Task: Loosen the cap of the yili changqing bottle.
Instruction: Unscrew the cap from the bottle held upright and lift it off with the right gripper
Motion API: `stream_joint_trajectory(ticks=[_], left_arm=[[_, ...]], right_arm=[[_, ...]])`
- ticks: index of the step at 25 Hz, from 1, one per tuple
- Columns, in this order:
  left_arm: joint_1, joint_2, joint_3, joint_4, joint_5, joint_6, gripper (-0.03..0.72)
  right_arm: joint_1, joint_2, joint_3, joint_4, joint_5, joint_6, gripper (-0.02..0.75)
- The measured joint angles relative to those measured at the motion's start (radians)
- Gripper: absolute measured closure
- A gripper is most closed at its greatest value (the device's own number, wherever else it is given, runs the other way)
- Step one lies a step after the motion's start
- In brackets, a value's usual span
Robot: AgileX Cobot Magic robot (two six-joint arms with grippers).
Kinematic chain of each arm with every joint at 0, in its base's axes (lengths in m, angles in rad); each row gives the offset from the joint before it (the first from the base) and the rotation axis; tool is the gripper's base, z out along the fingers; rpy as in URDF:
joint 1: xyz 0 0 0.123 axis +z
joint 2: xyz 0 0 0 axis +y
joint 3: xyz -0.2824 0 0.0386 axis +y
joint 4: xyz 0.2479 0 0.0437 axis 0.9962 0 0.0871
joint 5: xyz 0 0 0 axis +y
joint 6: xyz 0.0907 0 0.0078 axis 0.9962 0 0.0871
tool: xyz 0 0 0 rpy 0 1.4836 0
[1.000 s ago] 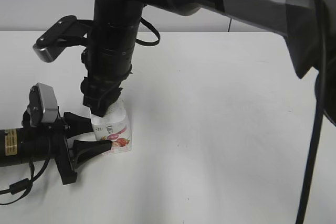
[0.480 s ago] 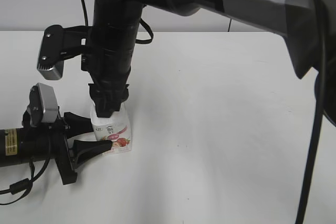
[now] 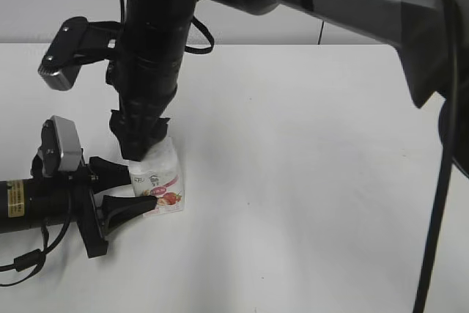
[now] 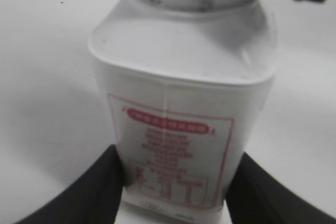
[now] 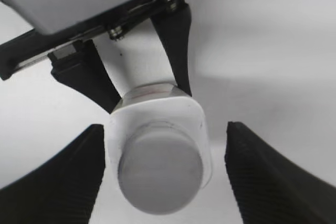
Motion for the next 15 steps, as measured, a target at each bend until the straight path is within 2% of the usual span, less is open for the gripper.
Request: stream_joint_trajectory(ticks=[5, 12, 15], left_arm=[[0.000, 0.000, 0.000, 0.000, 0.000, 0.000, 0.319], [0.000, 0.000, 0.000, 0.000, 0.000, 0.000, 0.319], [0.000, 0.000, 0.000, -0.001, 0.000, 0.000, 0.319]], right_arm=[[0.000, 0.000, -0.067, 0.000, 0.001, 0.128, 0.169], [0.000, 0.000, -0.101, -0.010, 0.001, 0.765, 0.169], [0.000, -0.002, -0.101, -0.027, 0.001, 0.963, 0.169]])
